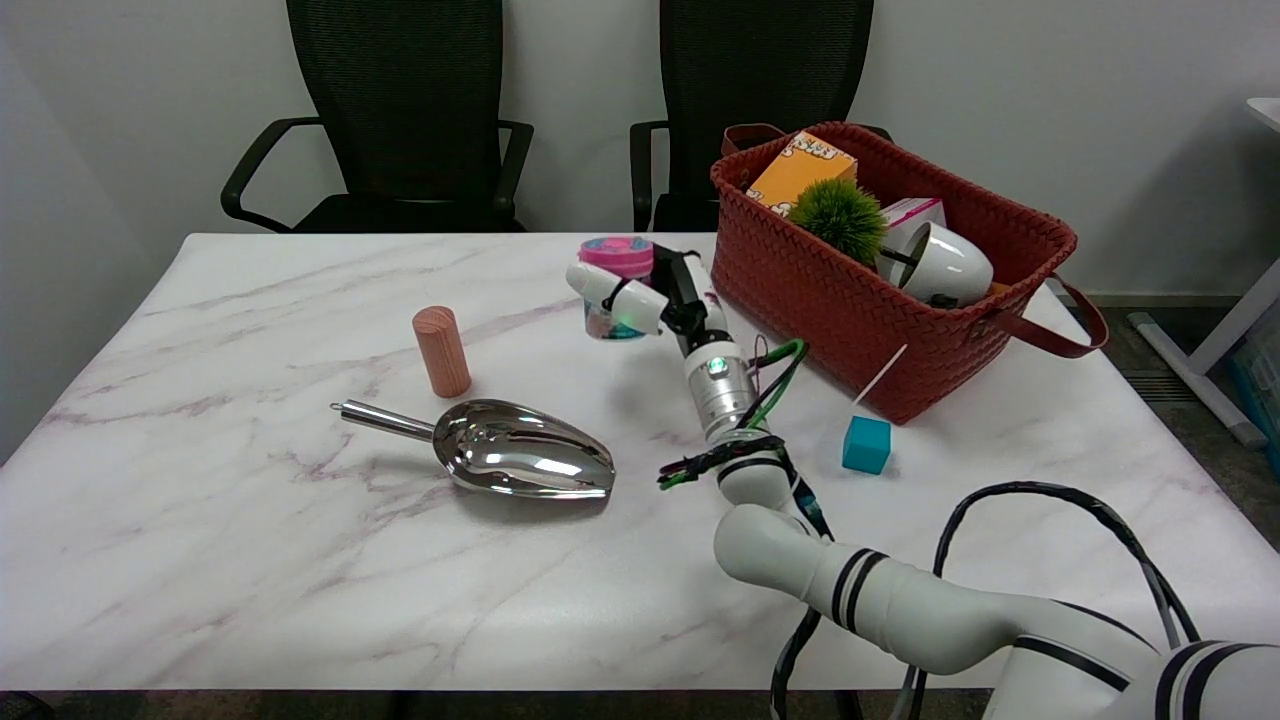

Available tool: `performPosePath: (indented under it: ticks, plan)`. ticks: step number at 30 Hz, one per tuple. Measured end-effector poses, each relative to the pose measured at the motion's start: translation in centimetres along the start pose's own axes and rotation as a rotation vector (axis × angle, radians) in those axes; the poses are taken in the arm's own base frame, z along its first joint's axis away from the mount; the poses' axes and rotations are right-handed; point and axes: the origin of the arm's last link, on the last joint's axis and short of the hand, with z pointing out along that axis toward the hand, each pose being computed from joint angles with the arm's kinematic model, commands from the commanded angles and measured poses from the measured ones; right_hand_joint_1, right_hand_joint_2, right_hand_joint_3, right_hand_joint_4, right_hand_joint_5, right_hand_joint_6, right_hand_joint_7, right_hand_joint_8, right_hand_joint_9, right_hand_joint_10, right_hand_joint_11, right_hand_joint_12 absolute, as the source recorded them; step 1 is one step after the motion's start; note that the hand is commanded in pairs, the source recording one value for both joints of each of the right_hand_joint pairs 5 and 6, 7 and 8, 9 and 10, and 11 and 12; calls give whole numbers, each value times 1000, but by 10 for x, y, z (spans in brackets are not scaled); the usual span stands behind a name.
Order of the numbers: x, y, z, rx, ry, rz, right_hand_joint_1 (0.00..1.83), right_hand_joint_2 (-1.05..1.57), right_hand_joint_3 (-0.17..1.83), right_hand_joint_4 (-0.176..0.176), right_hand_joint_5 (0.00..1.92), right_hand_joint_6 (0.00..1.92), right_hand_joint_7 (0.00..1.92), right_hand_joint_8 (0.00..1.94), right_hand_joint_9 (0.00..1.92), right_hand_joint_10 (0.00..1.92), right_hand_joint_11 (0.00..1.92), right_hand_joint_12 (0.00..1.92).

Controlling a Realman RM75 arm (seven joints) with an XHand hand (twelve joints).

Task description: Pick up the pink gum jar.

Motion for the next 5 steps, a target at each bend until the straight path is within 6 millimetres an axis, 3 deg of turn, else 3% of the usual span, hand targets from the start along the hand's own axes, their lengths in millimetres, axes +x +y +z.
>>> performPosePath:
  ticks: [5]
  plan:
    - [4, -17, 1, 69, 10, -23, 1117, 1070, 0, 0, 1225, 1225, 1278, 1278, 1140, 1140, 824, 824]
